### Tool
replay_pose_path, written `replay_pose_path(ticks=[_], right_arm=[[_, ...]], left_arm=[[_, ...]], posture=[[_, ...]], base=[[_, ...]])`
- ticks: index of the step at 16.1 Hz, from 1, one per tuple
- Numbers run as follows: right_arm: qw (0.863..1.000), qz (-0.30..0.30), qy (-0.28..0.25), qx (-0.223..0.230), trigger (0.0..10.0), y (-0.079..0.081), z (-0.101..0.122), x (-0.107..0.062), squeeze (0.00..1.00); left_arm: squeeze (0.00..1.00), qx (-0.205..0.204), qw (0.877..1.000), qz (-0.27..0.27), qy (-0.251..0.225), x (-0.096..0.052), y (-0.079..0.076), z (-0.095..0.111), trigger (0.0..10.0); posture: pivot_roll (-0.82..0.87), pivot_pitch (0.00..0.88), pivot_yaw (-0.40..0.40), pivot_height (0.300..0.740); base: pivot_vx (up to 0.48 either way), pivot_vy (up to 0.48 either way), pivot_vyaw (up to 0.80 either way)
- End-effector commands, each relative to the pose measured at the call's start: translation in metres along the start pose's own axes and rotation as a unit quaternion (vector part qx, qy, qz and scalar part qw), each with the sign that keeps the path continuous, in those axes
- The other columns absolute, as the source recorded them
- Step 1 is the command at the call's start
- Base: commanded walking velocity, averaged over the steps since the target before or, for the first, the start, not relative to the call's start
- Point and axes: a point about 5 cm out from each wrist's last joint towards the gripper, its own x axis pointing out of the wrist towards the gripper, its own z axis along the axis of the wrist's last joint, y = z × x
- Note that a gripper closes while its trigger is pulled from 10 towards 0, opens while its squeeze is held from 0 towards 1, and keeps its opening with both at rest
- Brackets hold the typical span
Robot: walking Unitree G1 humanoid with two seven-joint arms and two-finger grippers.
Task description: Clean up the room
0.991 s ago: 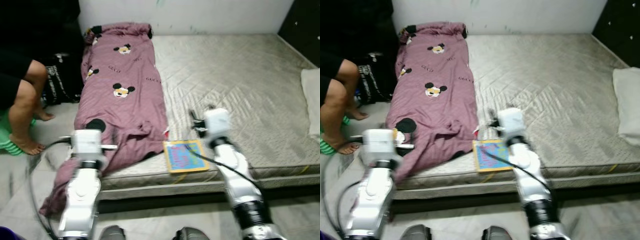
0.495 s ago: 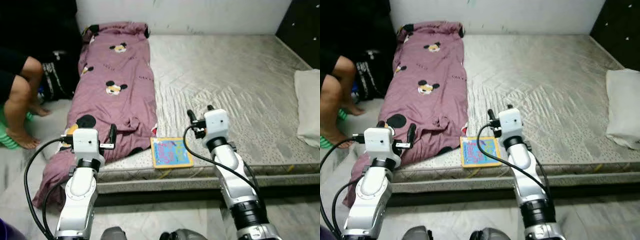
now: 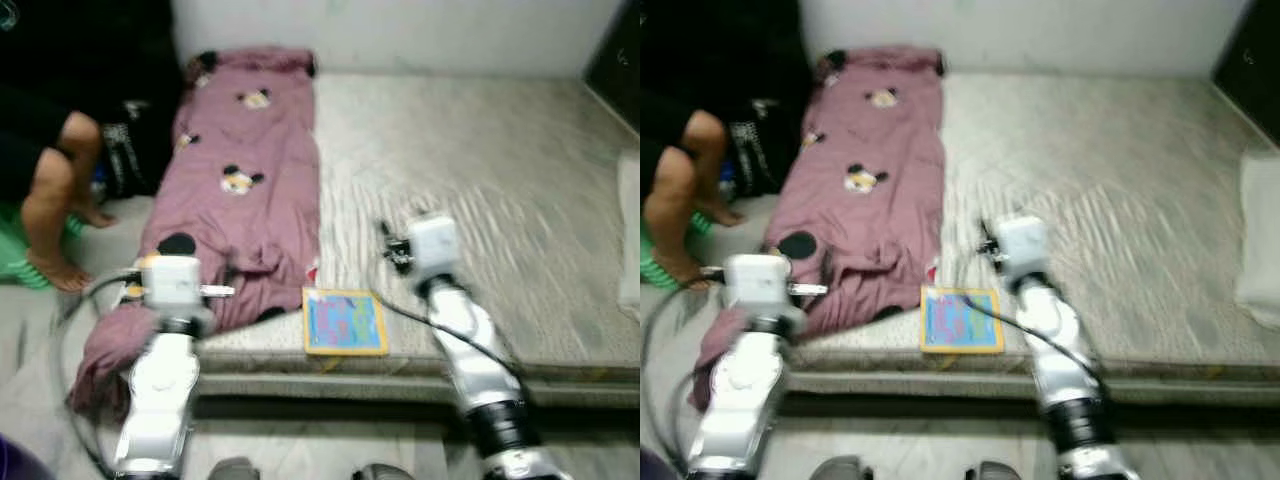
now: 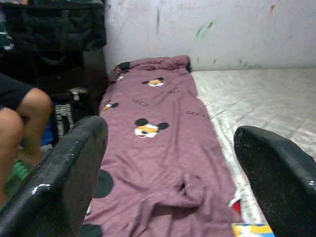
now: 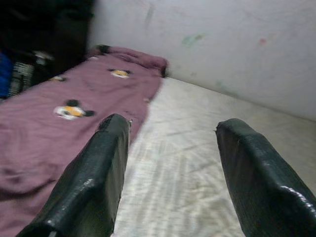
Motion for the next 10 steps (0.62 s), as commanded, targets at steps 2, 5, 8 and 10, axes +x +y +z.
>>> replay_pose_path(ticks=[2, 5, 8, 10], right_arm=[[1.000, 0.011, -0.015, 0.009, 10.0, 0.0083, 0.0079, 0.0041, 0.00], [1.000, 0.009, -0.016, 0.011, 10.0, 0.0083, 0.0080, 0.0040, 0.00], [1.000, 0.005, -0.017, 0.015, 10.0, 0.0082, 0.0073, 0.0042, 0.00], [1.000, 0.001, -0.012, 0.023, 10.0, 0.0086, 0.0062, 0.0056, 0.00]], left_arm=[[0.00, 0.010, 1.000, 0.011, 0.002, 0.0000, 0.0101, -0.0004, 10.0], [0.00, 0.011, 1.000, 0.010, 0.004, -0.0001, 0.0103, -0.0008, 10.0], [0.00, 0.026, 0.999, 0.023, 0.015, 0.0018, 0.0123, -0.0034, 10.0], [0.00, 0.031, 0.999, 0.015, 0.011, 0.0044, 0.0112, -0.0022, 10.0]], posture=[[-0.04, 0.018, -0.032, 0.740], [-0.04, 0.017, -0.030, 0.740], [-0.04, 0.009, -0.018, 0.740], [-0.04, 0.007, -0.013, 0.740]], base=[[0.270, 0.000, 0.00], [0.081, 0.000, 0.00], [0.000, 0.000, 0.00], [0.000, 0.000, 0.00]])
